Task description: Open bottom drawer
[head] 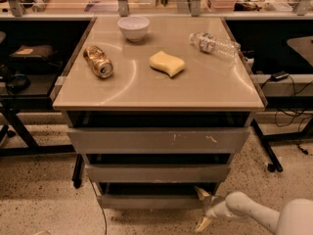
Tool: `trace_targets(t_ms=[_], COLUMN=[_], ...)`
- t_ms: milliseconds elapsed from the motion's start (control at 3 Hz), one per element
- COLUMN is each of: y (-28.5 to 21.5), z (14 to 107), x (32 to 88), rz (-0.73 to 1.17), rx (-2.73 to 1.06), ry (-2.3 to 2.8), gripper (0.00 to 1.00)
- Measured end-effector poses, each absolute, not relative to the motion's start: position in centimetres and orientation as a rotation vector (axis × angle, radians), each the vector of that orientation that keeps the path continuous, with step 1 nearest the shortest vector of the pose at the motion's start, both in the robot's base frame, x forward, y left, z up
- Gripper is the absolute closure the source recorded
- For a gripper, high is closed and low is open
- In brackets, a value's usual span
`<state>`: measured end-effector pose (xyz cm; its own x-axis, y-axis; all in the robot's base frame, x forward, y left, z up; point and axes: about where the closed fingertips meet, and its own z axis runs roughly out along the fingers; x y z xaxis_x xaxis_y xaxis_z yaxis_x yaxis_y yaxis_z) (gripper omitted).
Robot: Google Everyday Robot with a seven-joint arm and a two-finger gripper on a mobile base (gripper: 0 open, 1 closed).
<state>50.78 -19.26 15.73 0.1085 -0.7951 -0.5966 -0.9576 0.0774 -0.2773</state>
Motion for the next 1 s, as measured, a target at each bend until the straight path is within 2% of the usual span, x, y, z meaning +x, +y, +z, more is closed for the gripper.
trace_targets(t_ms=[333, 1000], y=[-19.26, -19.25], z=[15.73, 15.76], x=[50.78, 50.77], rz=[0.323, 0.323], rx=[-1.748, -1.748], ry=[1.717, 1.717], gripper=[0.18, 0.66])
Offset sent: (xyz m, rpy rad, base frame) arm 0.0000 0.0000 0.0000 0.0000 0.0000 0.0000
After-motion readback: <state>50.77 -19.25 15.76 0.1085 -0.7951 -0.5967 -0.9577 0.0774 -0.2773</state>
